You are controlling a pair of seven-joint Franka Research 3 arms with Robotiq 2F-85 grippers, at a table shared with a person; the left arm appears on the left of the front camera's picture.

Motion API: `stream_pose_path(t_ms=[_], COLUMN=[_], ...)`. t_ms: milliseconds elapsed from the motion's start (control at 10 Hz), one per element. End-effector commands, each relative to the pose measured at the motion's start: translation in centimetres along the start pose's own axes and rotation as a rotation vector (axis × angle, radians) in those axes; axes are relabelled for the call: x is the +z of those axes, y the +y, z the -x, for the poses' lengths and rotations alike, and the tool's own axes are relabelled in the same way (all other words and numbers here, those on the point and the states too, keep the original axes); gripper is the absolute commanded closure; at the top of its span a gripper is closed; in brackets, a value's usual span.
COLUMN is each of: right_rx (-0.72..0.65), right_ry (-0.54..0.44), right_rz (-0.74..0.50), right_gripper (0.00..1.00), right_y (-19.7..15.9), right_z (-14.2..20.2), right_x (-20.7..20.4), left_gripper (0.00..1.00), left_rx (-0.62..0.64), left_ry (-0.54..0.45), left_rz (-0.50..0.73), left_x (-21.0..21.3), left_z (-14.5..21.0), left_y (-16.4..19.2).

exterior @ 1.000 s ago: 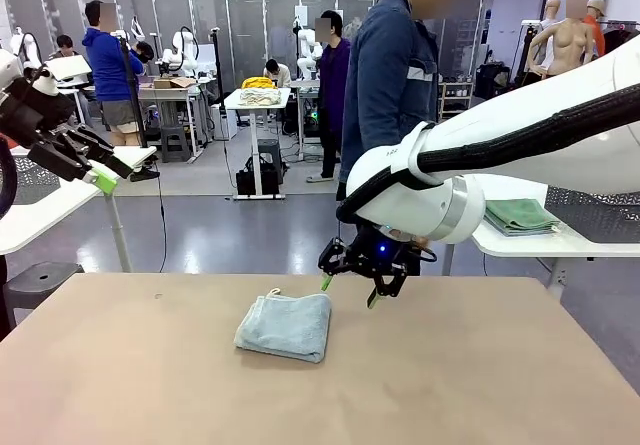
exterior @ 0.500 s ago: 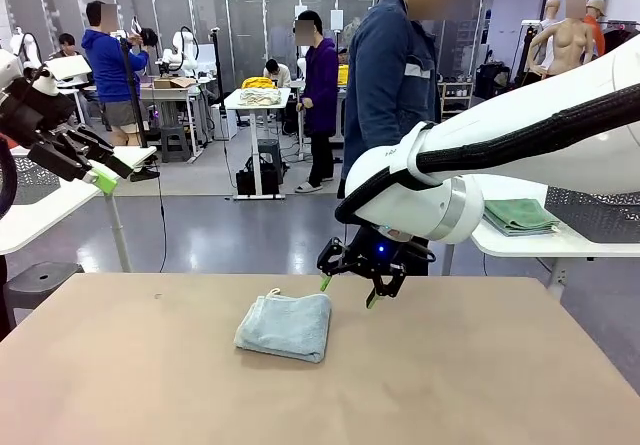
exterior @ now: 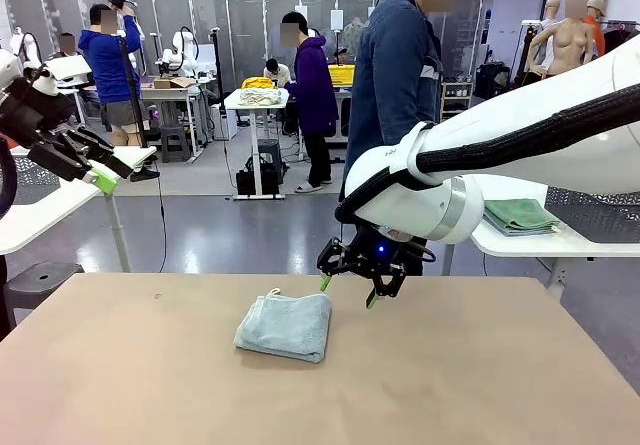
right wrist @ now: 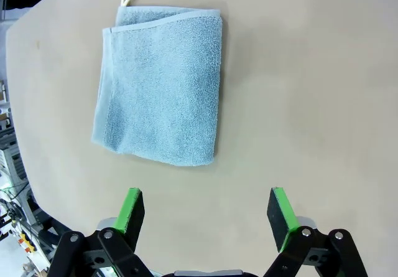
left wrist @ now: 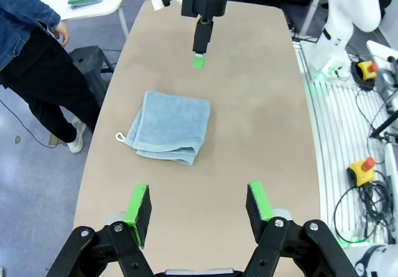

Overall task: Fold the towels and place them in the basket.
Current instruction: Place the folded Towel with hook on the right side of the table.

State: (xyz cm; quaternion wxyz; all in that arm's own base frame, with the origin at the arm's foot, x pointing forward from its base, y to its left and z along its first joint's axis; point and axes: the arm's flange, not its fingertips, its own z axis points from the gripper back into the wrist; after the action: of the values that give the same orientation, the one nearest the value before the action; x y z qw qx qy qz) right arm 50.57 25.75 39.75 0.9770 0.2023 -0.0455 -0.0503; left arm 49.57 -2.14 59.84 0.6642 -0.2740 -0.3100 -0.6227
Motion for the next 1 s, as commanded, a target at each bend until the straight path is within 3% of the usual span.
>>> stream_pose_path(t_ms=[0,200,900], right_rx=[-0.002,0.0,-0.068], right_ry=[-0.001,0.0,-0.036], right_rz=[-0.001,0.0,-0.008], right_gripper=[0.0,0.0,0.0], right_y=[0.0,0.0,3.9], right_z=[0.0,0.0,-3.7], right_x=[0.0,0.0,-6.6], left_gripper=[0.22,0.22,0.22], left_rx=[-0.005,-0.005,-0.005], left_ry=[-0.005,-0.005,-0.005], left_rz=[-0.005,-0.005,-0.005], left_x=[0.0,0.0,0.0], left_z=[0.0,0.0,0.0], left_y=[-0.3,-0.3,-0.3])
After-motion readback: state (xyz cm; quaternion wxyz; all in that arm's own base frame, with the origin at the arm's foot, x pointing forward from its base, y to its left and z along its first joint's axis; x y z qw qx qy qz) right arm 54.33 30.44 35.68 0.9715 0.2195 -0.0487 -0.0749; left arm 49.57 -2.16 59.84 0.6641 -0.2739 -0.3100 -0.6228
